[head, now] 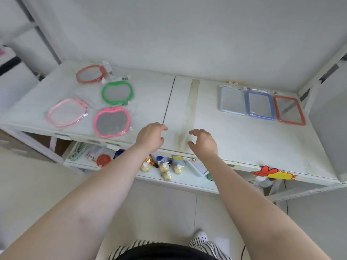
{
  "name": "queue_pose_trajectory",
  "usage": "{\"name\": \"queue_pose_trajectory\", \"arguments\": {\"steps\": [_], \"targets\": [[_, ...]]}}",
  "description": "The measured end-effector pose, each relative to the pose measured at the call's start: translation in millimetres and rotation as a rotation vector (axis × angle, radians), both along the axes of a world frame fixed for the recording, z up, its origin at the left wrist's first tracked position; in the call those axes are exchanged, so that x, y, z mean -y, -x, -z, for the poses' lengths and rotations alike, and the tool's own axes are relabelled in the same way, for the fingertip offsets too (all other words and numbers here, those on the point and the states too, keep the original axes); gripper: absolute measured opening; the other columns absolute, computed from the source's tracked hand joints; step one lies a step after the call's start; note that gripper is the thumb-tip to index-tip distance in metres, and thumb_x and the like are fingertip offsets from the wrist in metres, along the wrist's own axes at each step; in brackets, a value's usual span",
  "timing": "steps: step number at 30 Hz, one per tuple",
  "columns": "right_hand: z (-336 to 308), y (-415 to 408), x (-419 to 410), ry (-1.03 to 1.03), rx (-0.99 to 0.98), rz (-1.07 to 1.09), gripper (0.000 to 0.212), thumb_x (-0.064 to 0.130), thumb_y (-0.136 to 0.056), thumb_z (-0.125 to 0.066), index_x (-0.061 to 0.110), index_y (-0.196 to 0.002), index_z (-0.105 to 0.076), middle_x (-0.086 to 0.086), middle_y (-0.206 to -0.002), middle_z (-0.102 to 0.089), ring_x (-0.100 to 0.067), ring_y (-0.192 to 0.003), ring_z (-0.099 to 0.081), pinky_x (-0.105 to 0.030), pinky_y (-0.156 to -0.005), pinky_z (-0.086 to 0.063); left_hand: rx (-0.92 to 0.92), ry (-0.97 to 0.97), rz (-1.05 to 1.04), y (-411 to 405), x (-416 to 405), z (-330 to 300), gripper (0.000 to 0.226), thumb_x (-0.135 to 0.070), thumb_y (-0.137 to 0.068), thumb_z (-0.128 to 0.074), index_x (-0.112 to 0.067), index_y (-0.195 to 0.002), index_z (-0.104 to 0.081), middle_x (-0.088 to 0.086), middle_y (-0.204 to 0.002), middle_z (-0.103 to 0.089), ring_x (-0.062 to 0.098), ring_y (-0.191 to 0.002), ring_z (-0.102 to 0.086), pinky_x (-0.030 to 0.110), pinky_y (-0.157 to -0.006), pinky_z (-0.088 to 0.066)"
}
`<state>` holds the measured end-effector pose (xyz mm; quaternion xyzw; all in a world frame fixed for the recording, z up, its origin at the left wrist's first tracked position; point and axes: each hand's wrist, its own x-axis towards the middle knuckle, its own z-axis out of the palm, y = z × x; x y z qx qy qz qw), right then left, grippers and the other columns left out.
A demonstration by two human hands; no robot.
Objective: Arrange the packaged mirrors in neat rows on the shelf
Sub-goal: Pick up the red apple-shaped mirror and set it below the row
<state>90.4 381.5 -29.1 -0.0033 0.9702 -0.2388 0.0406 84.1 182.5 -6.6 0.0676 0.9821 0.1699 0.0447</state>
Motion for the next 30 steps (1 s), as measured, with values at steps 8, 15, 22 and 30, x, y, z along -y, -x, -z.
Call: {"name": "queue_pose_trajectory", "arguments": {"steps": [8, 15, 22, 30], "targets": [[-2.6, -28.2, 172.1, -0.015, -0.004, -0.078, 0.039, 0.025, -0.089, -0.059, 0.021, -0.128, -0.056, -0.002, -0.125, -0.057, -0.022, -0.121, -0.05, -0.031, -0.087, -0.046, -0.016, 0.045, -0.094, -41.3, 174.4, -3.8, 0.048, -0.01, -0.086, -0.058, -0.019, -0.132, -0.054, 0.006, -0.134, -0.058, 0.029, -0.121, -0.055, 0.037, -0.095, -0.047], [-9.8, -35.1, 269.9, -0.054, 0.019, -0.135, 0.04, 0.022, -0.088, -0.059, 0.023, -0.127, -0.056, -0.002, -0.124, -0.058, -0.022, -0.12, -0.05, -0.033, -0.085, -0.048, 0.0, 0.03, -0.162, -63.1, 273.8, -3.8, 0.044, -0.007, -0.086, -0.057, -0.019, -0.128, -0.057, 0.008, -0.125, -0.059, 0.031, -0.116, -0.056, 0.038, -0.092, -0.046], [-6.0, 0.1, 331.9, -0.061, 0.025, -0.23, 0.039, 0.025, -0.088, -0.06, 0.021, -0.127, -0.056, -0.004, -0.126, -0.059, -0.025, -0.117, -0.055, -0.039, -0.088, -0.051, 0.038, 0.022, -0.24, -42.5, 326.8, 7.9, 0.046, -0.011, -0.088, -0.055, -0.022, -0.133, -0.052, 0.004, -0.137, -0.053, 0.027, -0.121, -0.054, 0.037, -0.093, -0.046], [-9.8, 79.7, 400.5, -0.014, 0.003, -0.318, 0.038, 0.02, -0.088, -0.06, 0.019, -0.126, -0.058, -0.006, -0.126, -0.06, -0.025, -0.113, -0.059, -0.04, -0.086, -0.054, 0.028, 0.06, -0.345, 7.0, 393.9, 1.3, 0.044, -0.01, -0.089, -0.054, -0.015, -0.133, -0.053, 0.011, -0.128, -0.057, 0.032, -0.113, -0.058, 0.04, -0.089, -0.049]]}}
